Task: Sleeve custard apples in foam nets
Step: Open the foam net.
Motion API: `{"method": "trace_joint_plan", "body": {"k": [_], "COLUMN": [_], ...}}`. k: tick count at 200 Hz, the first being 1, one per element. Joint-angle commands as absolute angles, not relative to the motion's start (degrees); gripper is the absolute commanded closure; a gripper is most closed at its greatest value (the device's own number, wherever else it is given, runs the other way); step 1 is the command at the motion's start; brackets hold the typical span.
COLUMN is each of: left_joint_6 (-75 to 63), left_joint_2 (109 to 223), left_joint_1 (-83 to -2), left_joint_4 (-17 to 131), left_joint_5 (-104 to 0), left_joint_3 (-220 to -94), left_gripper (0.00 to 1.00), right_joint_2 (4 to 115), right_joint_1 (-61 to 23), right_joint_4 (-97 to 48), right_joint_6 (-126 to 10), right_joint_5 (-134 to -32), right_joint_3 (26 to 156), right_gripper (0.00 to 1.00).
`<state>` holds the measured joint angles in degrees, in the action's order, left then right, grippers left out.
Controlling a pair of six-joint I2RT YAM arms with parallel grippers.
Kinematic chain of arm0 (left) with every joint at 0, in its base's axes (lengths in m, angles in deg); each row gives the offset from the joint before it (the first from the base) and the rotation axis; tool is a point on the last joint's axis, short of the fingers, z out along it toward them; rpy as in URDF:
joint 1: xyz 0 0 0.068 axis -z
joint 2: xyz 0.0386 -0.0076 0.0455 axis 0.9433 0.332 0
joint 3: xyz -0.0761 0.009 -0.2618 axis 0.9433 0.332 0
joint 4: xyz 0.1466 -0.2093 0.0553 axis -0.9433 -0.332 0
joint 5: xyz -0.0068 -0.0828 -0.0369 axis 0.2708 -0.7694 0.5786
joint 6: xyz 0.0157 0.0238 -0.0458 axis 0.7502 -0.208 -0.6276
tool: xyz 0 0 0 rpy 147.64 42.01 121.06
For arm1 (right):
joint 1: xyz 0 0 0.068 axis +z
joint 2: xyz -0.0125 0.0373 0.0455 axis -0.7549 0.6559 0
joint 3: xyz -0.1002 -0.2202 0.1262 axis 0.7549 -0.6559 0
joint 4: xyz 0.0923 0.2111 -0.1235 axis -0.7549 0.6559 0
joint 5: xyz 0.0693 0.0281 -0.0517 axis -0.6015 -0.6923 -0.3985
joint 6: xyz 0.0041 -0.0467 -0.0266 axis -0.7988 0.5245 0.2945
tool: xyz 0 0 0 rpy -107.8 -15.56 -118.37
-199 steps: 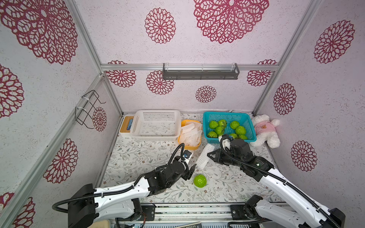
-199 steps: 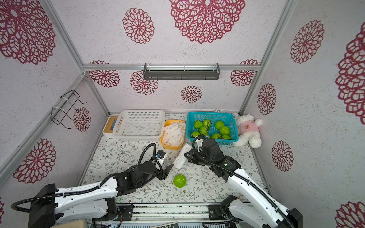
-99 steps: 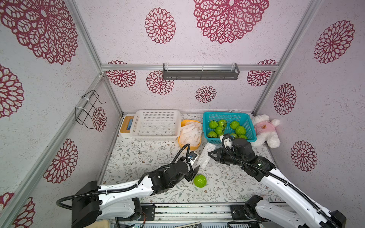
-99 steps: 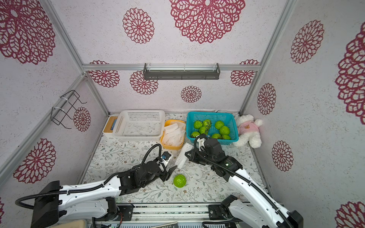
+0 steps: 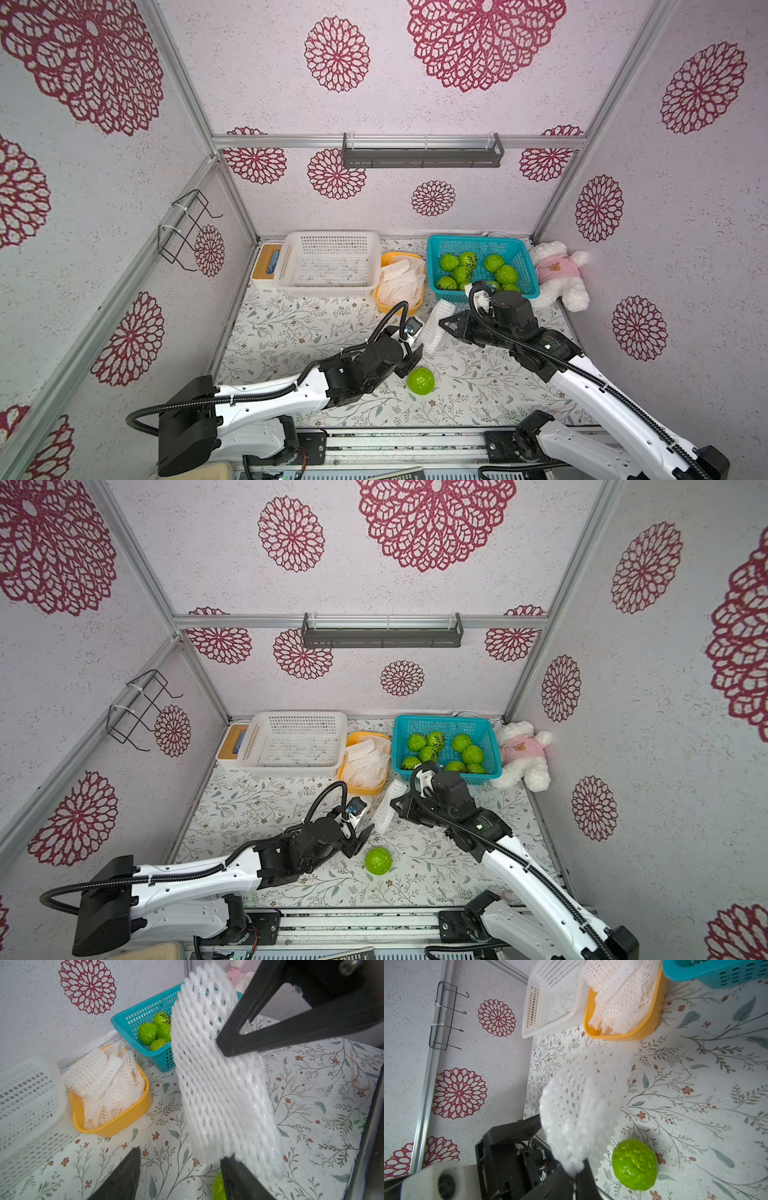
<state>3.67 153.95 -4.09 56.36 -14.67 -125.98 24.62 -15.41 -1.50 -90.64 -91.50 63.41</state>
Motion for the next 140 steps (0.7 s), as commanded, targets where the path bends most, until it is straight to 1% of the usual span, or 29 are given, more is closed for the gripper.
{"method": "trace_joint_plan", "body": {"k": [1,32,48,61,75,106,116,127,140], "left_joint_6": [5.46,5.58,5.03,4.55,3.77,2.15,1.71,1.31,0.79], "left_joint_2": [154.97,155.37,155.17,154.85,154.50,153.75,153.62,153.42,153.14], "left_joint_1": [-3.46,-3.43,-3.46,-3.46,-3.37,-3.33,-3.33,-3.37,-3.39], "left_joint_4": [59.25,59.59,60.05,60.45,60.52,61.57,61.81,62.25,63.46], "left_joint_5": [-13.74,-14.32,-14.63,-15.20,-15.64,-16.06,-16.12,-16.05,-15.66], "left_joint_3": [-127.98,-128.30,-128.00,-127.71,-127.26,-125.90,-125.56,-125.08,-124.41], "left_gripper": [0.40,0.47,0.56,0.61,0.71,1.00,1.00,1.00,1.00], "right_joint_2": [23.53,23.65,23.84,23.92,23.79,23.99,24.12,24.18,24.19], "right_joint_1": [-15.79,-15.79,-15.95,-16.14,-16.47,-17.15,-17.28,-17.32,-17.41], "right_joint_4": [-2.27,-3.04,-3.46,-3.81,-4.57,-5.81,-6.32,-6.81,-7.41], "right_joint_6": [-91.66,-91.85,-91.98,-92.46,-93.10,-93.93,-94.02,-94.07,-94.03], "right_joint_5": [-92.37,-92.38,-92.38,-92.20,-92.19,-92.54,-92.67,-92.78,-92.72], "right_joint_3": [63.19,62.70,62.51,62.30,62.10,62.16,62.12,61.97,61.78], "right_gripper": [1.00,1.00,0.98,0.94,0.89,0.84,0.83,0.77,0.73]}}
